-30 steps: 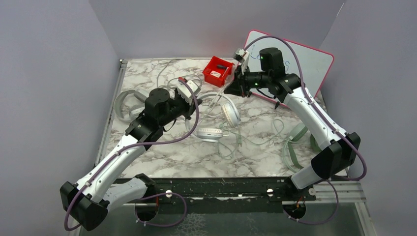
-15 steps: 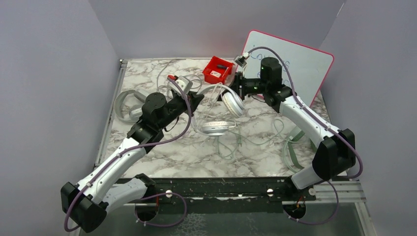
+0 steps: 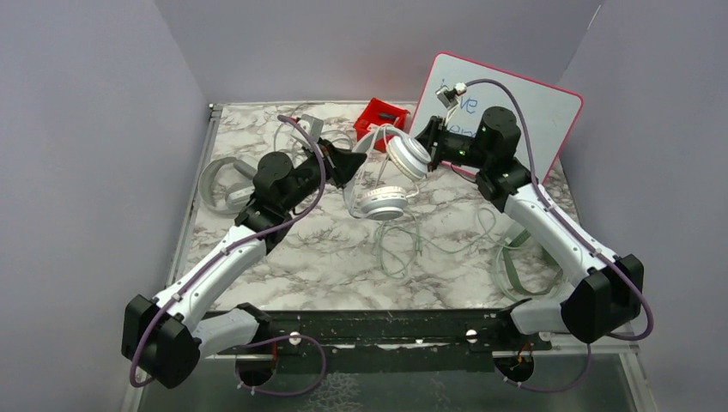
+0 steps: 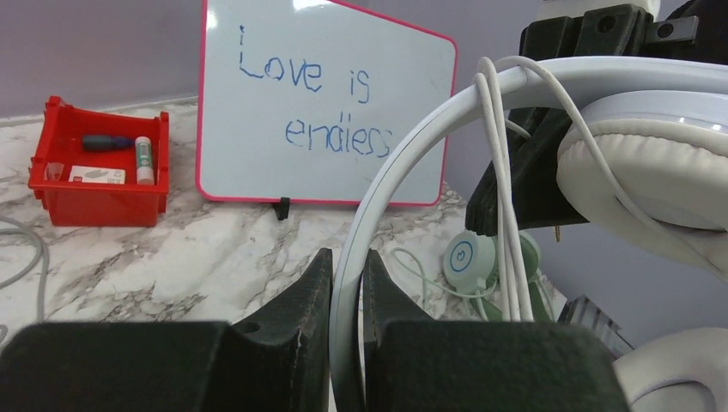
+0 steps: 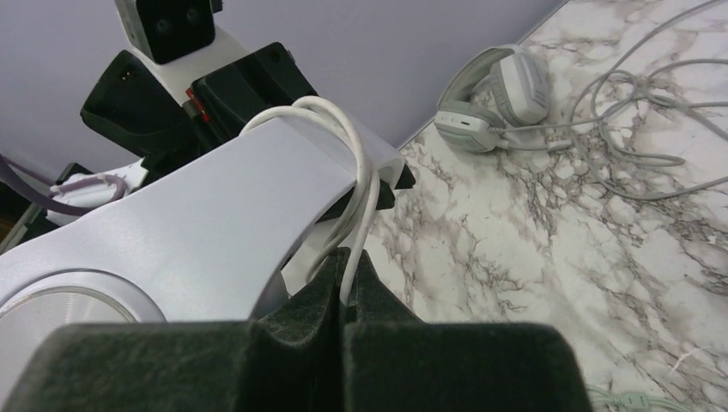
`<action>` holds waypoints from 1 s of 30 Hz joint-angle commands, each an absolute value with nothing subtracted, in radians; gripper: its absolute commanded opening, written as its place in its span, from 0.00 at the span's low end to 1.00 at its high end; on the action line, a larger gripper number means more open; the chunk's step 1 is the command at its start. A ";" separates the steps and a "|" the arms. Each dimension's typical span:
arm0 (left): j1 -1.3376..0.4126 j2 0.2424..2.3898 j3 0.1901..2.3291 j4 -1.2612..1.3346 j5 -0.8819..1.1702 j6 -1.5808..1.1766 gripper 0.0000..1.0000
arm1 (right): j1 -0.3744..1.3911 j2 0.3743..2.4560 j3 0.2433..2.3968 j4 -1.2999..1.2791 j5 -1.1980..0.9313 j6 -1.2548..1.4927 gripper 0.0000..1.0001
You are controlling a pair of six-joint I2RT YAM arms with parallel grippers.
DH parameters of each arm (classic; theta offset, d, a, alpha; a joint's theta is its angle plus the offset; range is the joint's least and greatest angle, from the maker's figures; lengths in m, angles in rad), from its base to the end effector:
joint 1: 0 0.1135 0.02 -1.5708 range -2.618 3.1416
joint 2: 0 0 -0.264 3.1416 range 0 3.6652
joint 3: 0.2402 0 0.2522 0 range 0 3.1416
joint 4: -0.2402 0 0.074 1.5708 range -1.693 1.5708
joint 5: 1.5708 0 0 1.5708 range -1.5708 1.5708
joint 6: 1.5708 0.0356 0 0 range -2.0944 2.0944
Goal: Wrap the headphones
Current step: Wrap the headphones cable around the headphones.
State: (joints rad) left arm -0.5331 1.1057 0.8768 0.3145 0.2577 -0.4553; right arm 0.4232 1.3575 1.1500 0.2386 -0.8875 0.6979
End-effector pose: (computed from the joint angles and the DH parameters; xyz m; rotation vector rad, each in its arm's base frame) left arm 0.2209 -0.1409 0.3616 0.2795 1.5436 -0.9799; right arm 0.2737 0.1536 0.3828 -0.5572 1.6896 1.5192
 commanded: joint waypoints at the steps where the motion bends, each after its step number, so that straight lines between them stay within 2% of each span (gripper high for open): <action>1: -0.496 1.073 0.917 0.429 0.243 -0.463 0.00 | 0.422 1.321 1.230 0.027 -0.788 0.505 0.04; 5: -0.491 1.025 0.913 0.403 0.305 -0.333 0.00 | 0.422 1.330 1.232 -0.011 -0.809 0.436 0.06; 11: -0.491 1.013 0.970 0.264 0.403 -0.140 0.00 | 0.423 1.390 1.185 0.214 -0.997 0.510 0.05; 16: -0.490 0.986 0.989 0.200 0.378 -0.042 0.00 | 0.423 1.425 1.194 0.225 -1.010 0.486 0.13; 24: -0.491 0.992 1.008 0.200 0.357 -0.063 0.00 | 0.424 1.416 1.177 0.169 -0.969 0.453 0.16; 25: -0.490 0.995 1.008 0.202 0.359 -0.064 0.00 | 0.424 1.407 1.166 0.175 -0.962 0.454 0.15; 27: -0.491 0.997 1.006 0.201 0.358 -0.063 0.00 | 0.424 1.384 1.143 0.183 -0.935 0.452 0.01; 30: -0.491 1.009 1.037 0.147 0.354 -0.034 0.00 | 0.423 1.360 1.112 0.201 -0.905 0.446 0.00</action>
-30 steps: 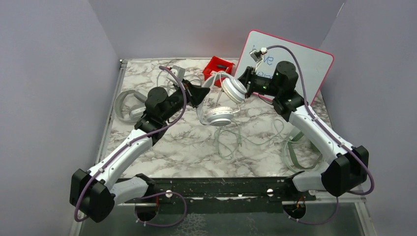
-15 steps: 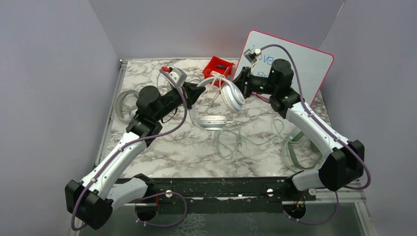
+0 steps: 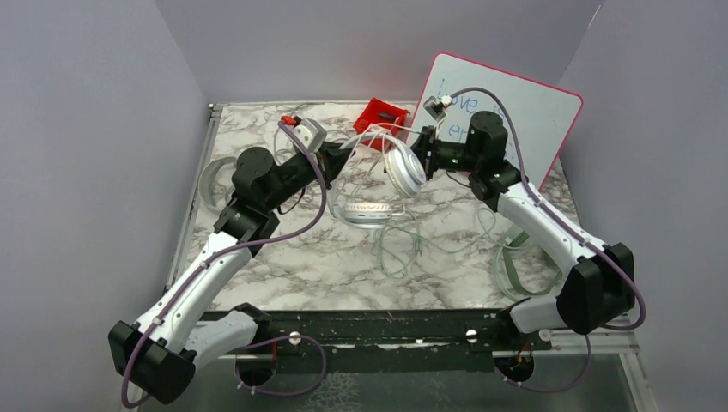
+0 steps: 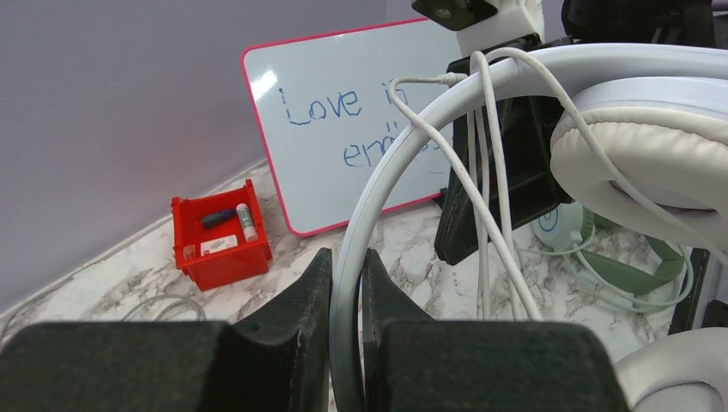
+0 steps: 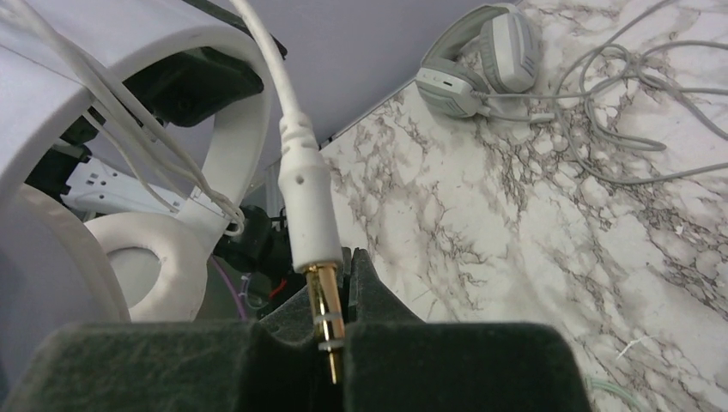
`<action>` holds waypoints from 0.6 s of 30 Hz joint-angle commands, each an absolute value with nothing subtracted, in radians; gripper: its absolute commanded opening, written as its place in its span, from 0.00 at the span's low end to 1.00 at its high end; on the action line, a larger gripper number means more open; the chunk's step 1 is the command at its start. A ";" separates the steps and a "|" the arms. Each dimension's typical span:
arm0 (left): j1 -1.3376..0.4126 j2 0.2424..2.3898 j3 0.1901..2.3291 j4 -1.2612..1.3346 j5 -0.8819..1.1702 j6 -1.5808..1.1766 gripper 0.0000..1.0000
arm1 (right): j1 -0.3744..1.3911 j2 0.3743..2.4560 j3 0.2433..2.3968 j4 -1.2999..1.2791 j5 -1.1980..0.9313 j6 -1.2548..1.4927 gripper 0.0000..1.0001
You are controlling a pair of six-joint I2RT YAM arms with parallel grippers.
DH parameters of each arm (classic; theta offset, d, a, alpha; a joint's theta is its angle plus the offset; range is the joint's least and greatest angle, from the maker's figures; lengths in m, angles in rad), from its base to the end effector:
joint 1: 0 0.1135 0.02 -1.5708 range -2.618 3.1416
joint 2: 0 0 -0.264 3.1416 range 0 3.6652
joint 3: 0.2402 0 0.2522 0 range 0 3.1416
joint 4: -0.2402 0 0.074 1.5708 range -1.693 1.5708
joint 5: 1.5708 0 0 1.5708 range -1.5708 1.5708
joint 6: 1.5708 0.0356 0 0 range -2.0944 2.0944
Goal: Wrap the headphones
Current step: Wrap the headphones cable around the headphones.
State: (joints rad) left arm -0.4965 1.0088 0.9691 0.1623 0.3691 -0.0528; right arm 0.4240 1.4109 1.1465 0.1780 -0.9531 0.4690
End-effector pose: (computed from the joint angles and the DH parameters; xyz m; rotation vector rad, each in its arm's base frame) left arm 0.1986 -0.1222 0.4002 0.6238 1.3605 -0.7122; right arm 0.2837 0.1599 0.3599 -0.7483 1.6772 1.4303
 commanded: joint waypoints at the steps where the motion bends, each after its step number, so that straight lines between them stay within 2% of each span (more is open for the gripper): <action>1: -0.491 1.013 1.046 0.126 0.356 -0.023 0.00 | 0.423 1.355 1.106 0.200 -0.888 0.443 0.00; 8: -0.490 1.003 1.078 0.038 0.357 0.035 0.00 | 0.422 1.341 1.118 0.124 -0.813 0.370 0.00; 9: -0.491 1.002 1.083 0.026 0.360 0.041 0.00 | 0.422 1.340 1.115 0.112 -0.814 0.360 0.03; 10: -0.491 1.003 1.090 0.014 0.363 0.048 0.00 | 0.422 1.335 1.111 0.098 -0.811 0.350 0.09; 11: -0.491 1.002 1.094 0.003 0.367 0.054 0.00 | 0.423 1.329 1.101 0.091 -0.809 0.340 0.20; 14: -0.491 1.002 1.106 -0.022 0.374 0.073 0.00 | 0.422 1.310 1.077 0.046 -0.804 0.312 0.43; 18: -0.491 1.019 1.139 -0.067 0.381 0.101 0.00 | 0.418 1.271 1.036 -0.058 -0.740 0.238 0.63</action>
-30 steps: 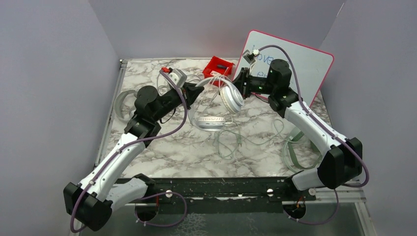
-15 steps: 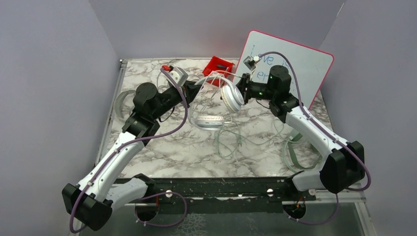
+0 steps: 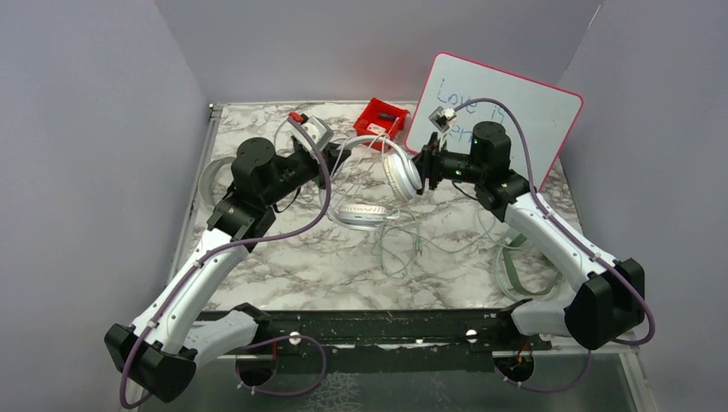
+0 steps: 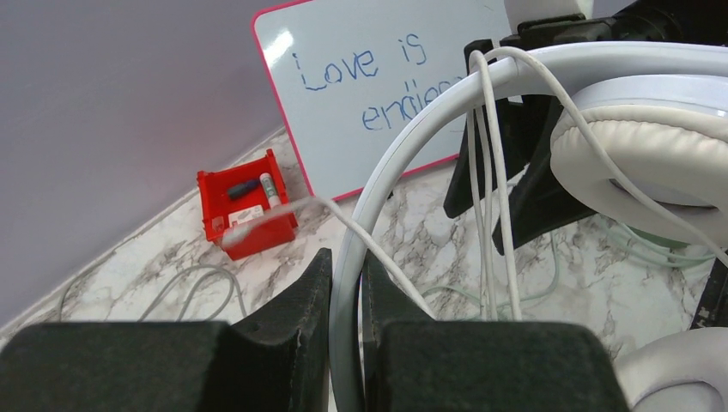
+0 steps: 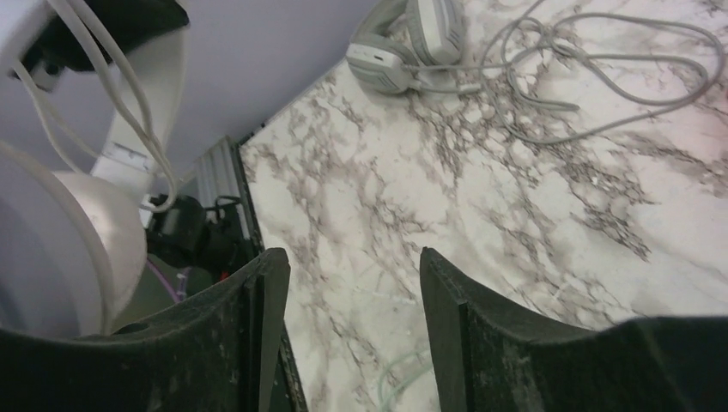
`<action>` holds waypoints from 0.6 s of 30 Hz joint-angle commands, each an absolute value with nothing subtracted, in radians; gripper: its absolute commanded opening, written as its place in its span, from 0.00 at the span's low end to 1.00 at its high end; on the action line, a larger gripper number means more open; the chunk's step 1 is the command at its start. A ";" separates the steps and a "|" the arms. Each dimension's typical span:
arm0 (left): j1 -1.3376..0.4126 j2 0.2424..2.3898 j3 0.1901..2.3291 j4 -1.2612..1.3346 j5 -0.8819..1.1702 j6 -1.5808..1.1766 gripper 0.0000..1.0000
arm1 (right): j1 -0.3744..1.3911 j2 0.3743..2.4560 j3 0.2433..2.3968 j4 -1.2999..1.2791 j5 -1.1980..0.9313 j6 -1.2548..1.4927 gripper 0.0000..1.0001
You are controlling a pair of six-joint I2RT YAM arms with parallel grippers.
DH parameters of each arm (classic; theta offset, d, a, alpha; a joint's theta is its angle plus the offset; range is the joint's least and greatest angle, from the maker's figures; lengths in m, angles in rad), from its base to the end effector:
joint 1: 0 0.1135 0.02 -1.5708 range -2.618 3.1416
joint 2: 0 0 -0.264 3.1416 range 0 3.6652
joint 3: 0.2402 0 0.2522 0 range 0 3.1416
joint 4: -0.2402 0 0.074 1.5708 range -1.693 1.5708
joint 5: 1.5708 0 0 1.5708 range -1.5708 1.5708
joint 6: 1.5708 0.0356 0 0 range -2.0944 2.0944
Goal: Wrap the headphones
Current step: Wrap the headphones cable around the headphones.
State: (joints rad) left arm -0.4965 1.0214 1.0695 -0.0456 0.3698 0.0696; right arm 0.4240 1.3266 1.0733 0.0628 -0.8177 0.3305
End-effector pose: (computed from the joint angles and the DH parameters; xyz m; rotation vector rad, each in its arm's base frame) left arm 0.1971 -0.1214 0.4106 0.7236 1.4302 -0.6225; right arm 0.2672 0.1491 0.3477 -0.7133 1.7339 1.2479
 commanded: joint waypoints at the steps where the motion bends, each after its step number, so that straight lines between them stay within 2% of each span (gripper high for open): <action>1: -0.491 1.023 1.152 -0.087 0.385 0.109 0.00 | 0.407 1.259 1.026 -0.077 -0.726 0.224 0.66; 5: -0.491 1.040 1.188 -0.159 0.402 0.129 0.00 | 0.340 1.203 0.985 -0.079 -0.737 0.185 0.71; 8: -0.491 1.038 1.189 -0.194 0.442 0.125 0.00 | 0.281 1.194 0.952 0.075 -0.790 0.206 0.76; 13: -0.491 1.044 1.201 -0.272 0.542 0.121 0.00 | 0.267 1.362 0.991 0.381 -1.089 0.192 0.78; 14: -0.491 1.044 1.205 -0.280 0.558 0.117 0.00 | 0.267 1.397 1.007 0.431 -1.155 0.200 0.83; 18: -0.491 1.048 1.226 -0.312 0.631 0.108 0.00 | 0.286 1.459 1.040 0.572 -1.219 0.131 0.87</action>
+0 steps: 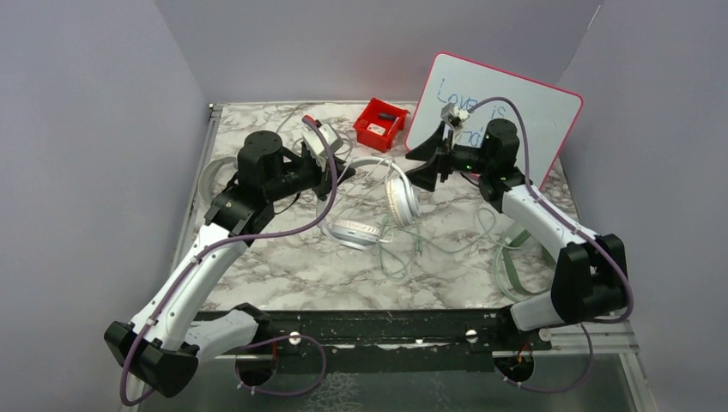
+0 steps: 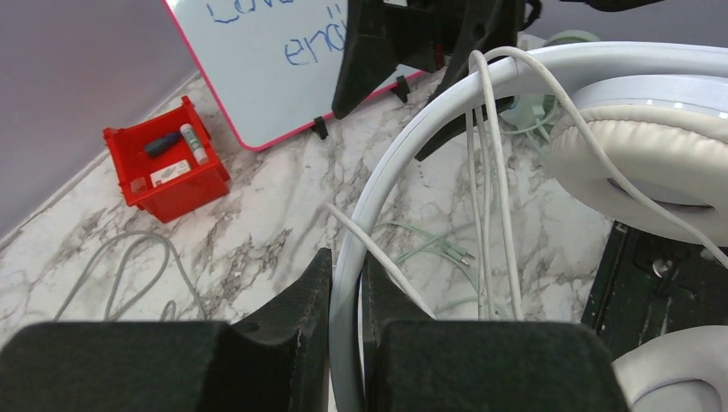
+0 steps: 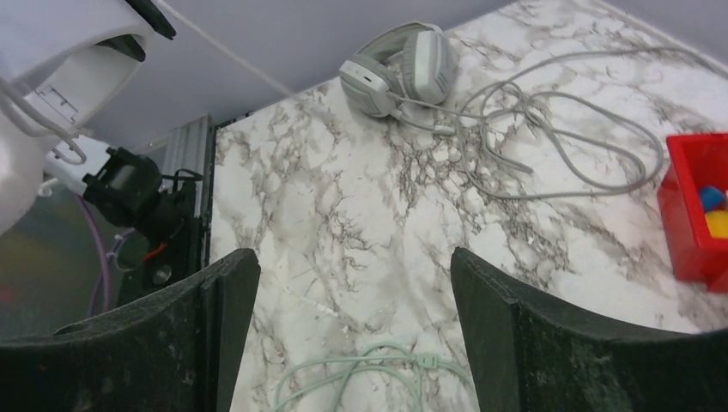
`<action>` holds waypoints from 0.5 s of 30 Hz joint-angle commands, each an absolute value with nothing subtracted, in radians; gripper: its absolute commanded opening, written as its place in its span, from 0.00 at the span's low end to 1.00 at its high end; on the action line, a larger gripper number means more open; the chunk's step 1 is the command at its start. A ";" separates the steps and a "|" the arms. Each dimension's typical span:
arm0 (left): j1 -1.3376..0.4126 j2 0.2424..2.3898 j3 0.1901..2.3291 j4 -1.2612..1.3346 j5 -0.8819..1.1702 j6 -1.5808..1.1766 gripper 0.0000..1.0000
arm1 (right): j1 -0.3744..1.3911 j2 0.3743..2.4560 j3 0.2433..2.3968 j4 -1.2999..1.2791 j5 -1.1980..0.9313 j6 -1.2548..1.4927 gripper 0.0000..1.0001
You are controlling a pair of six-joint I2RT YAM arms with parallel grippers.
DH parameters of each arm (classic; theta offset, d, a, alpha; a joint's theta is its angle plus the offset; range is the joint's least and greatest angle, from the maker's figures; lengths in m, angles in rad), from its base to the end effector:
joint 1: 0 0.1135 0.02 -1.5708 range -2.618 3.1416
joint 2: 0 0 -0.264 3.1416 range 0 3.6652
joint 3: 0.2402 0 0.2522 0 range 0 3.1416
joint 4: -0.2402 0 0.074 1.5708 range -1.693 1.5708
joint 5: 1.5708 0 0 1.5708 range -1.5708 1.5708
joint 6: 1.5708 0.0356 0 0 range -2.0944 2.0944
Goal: Wrap the headphones
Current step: Wrap the headphones cable around the headphones.
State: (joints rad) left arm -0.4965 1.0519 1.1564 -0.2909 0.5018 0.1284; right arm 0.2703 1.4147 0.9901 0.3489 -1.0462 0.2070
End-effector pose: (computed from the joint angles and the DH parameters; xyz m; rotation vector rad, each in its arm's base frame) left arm 0.1939 -0.1245 0.4085 0.8909 1.5495 -0.7058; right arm 0.2987 0.1147 0.3211 -0.8750 1.5192 1.2051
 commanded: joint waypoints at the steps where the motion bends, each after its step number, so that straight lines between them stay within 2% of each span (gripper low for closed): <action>1: -0.491 1.049 1.230 -0.321 0.648 0.108 0.00 | 0.296 1.480 1.074 0.523 -1.232 0.069 0.86; 4: -0.491 1.055 1.238 -0.343 0.671 0.112 0.00 | 0.337 1.534 1.186 0.321 -1.258 -0.132 0.85; 10: -0.491 1.046 1.225 -0.348 0.691 0.117 0.00 | 0.416 1.592 1.216 0.503 -1.422 -0.017 0.82; 15: -0.491 1.047 1.237 -0.349 0.711 0.113 0.00 | 0.478 1.601 1.210 0.541 -1.424 -0.003 0.80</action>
State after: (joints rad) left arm -0.4965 1.0580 1.1980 -0.3653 0.6479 0.1284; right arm 0.4400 1.5806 1.1965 0.4629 -1.3533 -0.0174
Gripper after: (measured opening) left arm 0.132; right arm 0.812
